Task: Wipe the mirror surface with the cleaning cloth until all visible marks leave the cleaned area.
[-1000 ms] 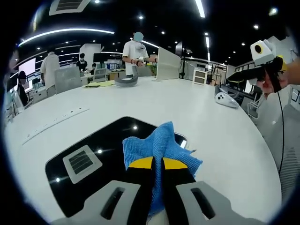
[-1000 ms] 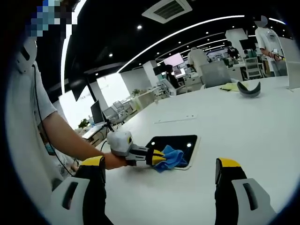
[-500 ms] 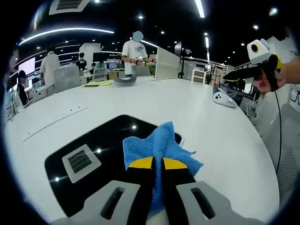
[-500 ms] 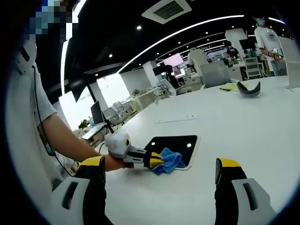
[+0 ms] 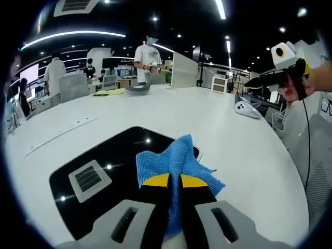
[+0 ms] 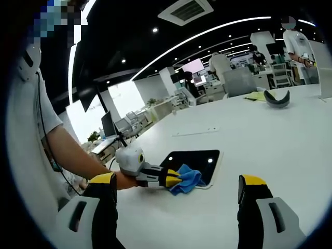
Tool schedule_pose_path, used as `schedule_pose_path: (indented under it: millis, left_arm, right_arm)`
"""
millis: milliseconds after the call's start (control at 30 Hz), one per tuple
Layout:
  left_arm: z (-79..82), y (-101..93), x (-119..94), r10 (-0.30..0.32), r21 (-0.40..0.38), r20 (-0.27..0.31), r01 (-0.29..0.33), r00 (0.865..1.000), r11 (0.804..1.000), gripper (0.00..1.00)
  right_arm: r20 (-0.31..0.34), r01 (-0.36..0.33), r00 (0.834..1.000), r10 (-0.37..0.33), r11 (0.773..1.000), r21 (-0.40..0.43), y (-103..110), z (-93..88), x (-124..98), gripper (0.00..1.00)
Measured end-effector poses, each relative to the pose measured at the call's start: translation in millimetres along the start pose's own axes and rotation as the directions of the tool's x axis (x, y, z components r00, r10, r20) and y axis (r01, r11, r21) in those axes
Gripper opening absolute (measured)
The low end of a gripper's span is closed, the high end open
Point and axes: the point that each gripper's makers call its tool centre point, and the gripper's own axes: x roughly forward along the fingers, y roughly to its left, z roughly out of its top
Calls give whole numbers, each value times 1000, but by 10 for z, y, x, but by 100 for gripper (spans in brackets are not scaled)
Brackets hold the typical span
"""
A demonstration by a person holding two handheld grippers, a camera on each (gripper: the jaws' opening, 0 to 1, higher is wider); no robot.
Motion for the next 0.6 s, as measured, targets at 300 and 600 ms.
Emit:
schedule_pose_path:
  millis: [300, 600]
  left_arm:
    - [-4, -1, -7, -7, 3, -4, 7, 1000, 1000, 3]
    - [-16, 0, -29, -43, 20, -12, 44, 999, 999, 3]
  right_arm:
    - [-5, 0, 1000, 0, 1000, -2, -4, -3, 7, 97]
    - [-6, -6, 1000, 6, 1000, -5, 10, 17, 18, 97]
